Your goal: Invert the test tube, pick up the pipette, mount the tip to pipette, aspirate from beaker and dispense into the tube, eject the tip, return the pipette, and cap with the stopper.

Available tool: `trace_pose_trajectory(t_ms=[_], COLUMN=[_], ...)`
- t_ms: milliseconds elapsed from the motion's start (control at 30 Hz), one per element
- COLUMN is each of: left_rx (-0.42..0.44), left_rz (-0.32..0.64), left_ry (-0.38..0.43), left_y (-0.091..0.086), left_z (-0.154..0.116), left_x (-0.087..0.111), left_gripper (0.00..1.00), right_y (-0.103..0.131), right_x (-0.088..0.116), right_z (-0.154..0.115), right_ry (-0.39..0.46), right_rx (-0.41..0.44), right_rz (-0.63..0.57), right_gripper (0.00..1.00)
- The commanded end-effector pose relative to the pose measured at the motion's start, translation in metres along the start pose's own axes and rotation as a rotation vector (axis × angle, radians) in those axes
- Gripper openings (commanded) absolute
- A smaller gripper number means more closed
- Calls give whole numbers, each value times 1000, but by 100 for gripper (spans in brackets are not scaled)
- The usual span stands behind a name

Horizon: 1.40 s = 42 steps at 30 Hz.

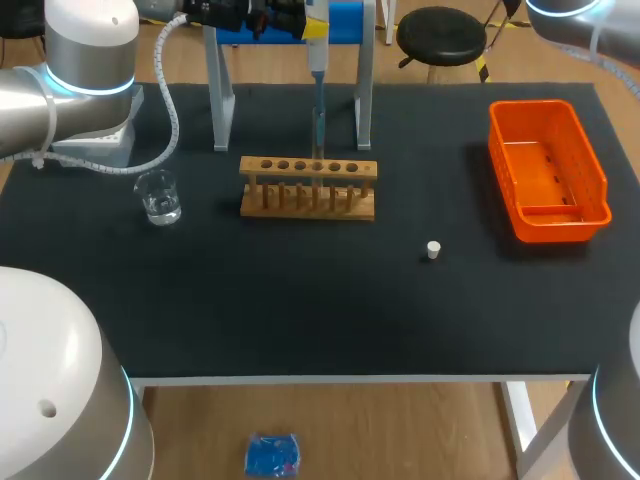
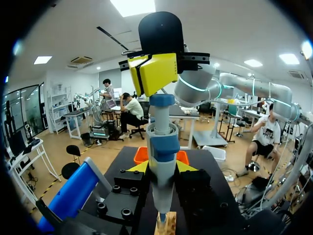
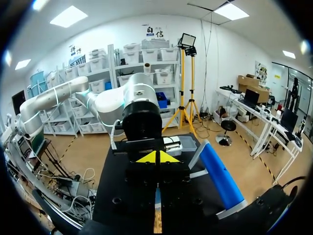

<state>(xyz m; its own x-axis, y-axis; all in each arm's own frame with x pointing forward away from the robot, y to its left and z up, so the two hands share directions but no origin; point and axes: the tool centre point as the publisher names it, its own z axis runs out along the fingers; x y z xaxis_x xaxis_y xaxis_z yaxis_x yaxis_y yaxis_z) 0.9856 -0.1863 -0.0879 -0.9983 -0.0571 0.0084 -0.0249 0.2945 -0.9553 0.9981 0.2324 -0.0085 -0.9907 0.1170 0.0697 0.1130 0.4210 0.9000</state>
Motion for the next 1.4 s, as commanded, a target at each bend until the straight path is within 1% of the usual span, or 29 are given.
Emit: trace_pose_trajectory(t_ms=[33,1033,1200,1400], left_rx=[2,2,2,2], left_rz=[0,0,0,0], left_ry=[-4,-4,-4,-4], left_y=[-1,-1,-1,-1], left_z=[0,0,0,0], left_x=[1,1,1,1], left_gripper=[0,0,0,0], right_y=[-2,-7,-6,2], right_x=[-2,0,0,4], right_z=[0,6,6,0], right_ry=[6,25,23,20], right_rx=[5,26,12,-12], right_rz=[0,-17,-23,-41], right_gripper=[0,0,0,0])
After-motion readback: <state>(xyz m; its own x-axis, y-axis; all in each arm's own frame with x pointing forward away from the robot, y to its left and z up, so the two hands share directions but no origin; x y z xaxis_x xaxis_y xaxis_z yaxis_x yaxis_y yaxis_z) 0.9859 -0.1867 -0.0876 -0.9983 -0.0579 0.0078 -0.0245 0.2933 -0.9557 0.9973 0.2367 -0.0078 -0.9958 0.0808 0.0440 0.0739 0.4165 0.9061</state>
